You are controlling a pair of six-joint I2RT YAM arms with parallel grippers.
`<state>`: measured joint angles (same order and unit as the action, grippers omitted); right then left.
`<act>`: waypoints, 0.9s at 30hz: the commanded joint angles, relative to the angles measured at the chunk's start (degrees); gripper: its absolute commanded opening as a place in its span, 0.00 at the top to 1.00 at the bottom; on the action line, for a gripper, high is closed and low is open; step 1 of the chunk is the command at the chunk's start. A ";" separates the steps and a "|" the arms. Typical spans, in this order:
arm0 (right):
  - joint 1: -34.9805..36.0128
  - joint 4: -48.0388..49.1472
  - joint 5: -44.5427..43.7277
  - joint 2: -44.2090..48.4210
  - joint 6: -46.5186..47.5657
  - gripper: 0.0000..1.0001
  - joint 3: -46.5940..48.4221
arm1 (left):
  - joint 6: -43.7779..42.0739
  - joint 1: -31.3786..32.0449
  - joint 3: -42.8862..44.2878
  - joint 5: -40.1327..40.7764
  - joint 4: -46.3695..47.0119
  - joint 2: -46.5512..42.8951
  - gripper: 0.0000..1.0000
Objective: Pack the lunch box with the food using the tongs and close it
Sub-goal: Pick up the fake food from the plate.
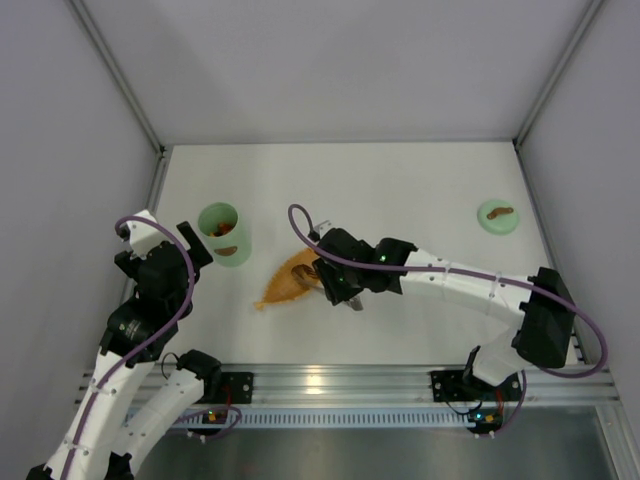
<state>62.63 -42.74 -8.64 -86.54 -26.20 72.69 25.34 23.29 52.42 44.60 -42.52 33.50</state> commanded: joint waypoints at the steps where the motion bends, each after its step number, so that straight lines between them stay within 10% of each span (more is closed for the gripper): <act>1: 0.91 1.34 0.29 -0.38 -0.87 0.62 0.09 | -0.47 -0.09 -0.39 0.93 0.60 -0.54 0.01; 27: 0.91 0.12 -1.81 -1.00 -1.31 0.79 2.64 | -0.56 -0.09 -0.48 1.02 0.60 -0.62 0.01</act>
<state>62.87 -42.54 -8.73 -89.45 -26.74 72.79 25.34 23.29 52.42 44.60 -42.52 33.50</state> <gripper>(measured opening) 0.270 0.990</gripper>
